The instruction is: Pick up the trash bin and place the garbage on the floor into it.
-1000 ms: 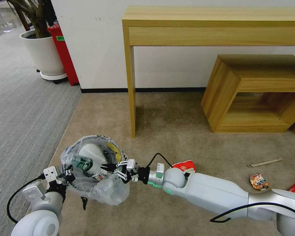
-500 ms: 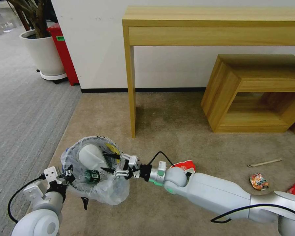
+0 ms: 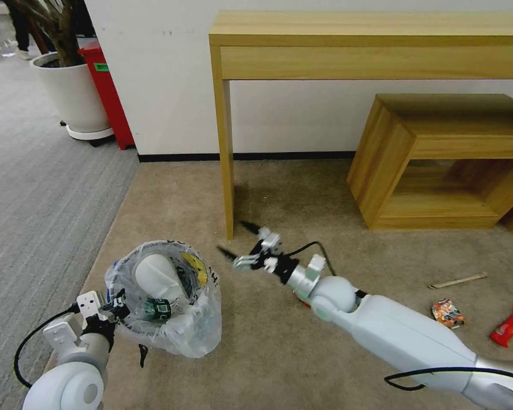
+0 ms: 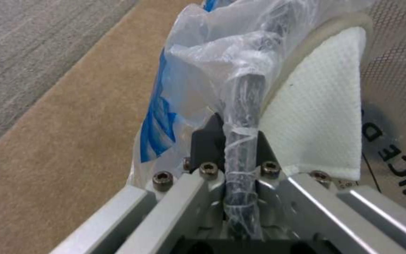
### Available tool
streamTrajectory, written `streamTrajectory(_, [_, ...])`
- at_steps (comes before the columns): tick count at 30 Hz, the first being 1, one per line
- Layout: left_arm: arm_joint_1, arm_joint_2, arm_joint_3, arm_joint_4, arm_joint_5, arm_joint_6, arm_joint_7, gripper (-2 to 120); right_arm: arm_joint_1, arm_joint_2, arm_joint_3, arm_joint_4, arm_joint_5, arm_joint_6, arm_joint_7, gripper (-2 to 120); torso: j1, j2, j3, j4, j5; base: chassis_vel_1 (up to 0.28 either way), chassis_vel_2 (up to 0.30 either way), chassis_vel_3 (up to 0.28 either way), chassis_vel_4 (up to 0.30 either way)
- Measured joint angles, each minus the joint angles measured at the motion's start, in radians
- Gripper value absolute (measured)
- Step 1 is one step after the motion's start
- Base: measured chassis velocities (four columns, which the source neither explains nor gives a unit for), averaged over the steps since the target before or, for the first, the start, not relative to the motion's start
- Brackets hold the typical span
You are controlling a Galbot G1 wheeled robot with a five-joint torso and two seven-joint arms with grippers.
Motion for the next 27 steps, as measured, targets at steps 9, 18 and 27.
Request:
streamTrajectory(9, [0.009,0.006,0.001,-0.003,0.004,-0.002,0.003,1,-0.142,-0.036,0.2,0.029,-0.043,-0.009,0.019,100,0.0,0.0,0.0,0.0,0.0,-0.023,-0.012,-0.025,-0.026])
streamTrajectory(18, [0.014,0.007,0.002,-0.007,0.007,-0.004,0.005,1,-0.242,-0.048,0.294,0.037,-0.075,0.001,0.019,100,0.0,0.0,0.0,0.0,0.0,-0.044,-0.057,-0.043,-0.043])
streamTrajectory(27, [0.022,0.008,-0.002,-0.015,0.008,-0.01,0.008,1,-0.272,-0.044,0.32,0.036,-0.102,0.007,0.037,100,0.0,0.0,0.0,0.0,-0.0001,-0.018,-0.02,-0.021,-0.023])
